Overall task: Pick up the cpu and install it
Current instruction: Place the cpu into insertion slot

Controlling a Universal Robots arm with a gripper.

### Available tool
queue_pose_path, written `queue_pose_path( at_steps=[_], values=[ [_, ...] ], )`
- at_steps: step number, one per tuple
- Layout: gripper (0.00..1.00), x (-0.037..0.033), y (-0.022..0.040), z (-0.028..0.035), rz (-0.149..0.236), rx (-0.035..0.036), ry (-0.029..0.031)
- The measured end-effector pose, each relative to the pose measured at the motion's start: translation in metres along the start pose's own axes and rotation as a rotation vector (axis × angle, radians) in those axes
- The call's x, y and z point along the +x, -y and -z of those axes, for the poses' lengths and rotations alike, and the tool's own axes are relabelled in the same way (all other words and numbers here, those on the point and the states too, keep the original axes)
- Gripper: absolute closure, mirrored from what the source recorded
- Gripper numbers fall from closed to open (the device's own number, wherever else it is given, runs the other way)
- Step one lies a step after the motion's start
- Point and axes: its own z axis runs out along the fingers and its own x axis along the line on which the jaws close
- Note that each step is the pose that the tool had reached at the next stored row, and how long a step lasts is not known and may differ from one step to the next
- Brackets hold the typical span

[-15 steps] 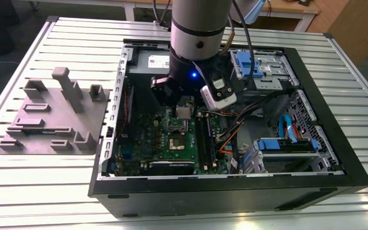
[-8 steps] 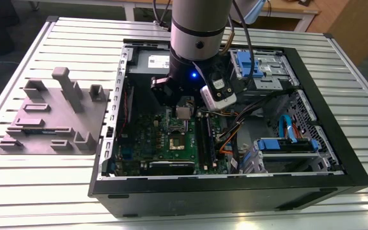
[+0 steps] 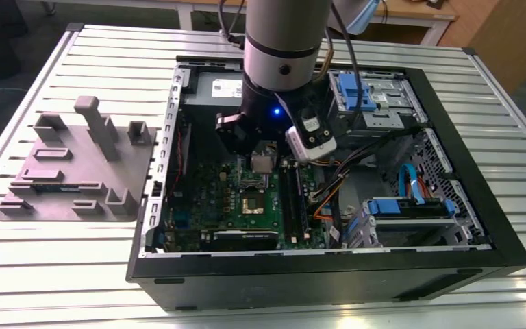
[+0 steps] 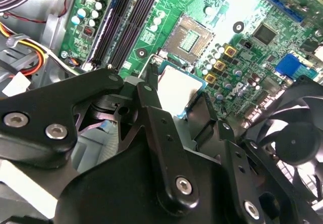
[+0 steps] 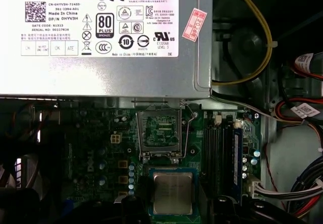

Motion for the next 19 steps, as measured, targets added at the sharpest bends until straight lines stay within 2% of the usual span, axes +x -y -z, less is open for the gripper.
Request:
queue_pose_path(
  at_steps=[8,19],
  values=[
    [0.53,-0.0002,0.0001,-0.0135,0.000,0.0000,-0.0017],
    [0.53,-0.0002,0.0001,-0.0155,0.000,-0.0004,-0.0016]
  ],
)
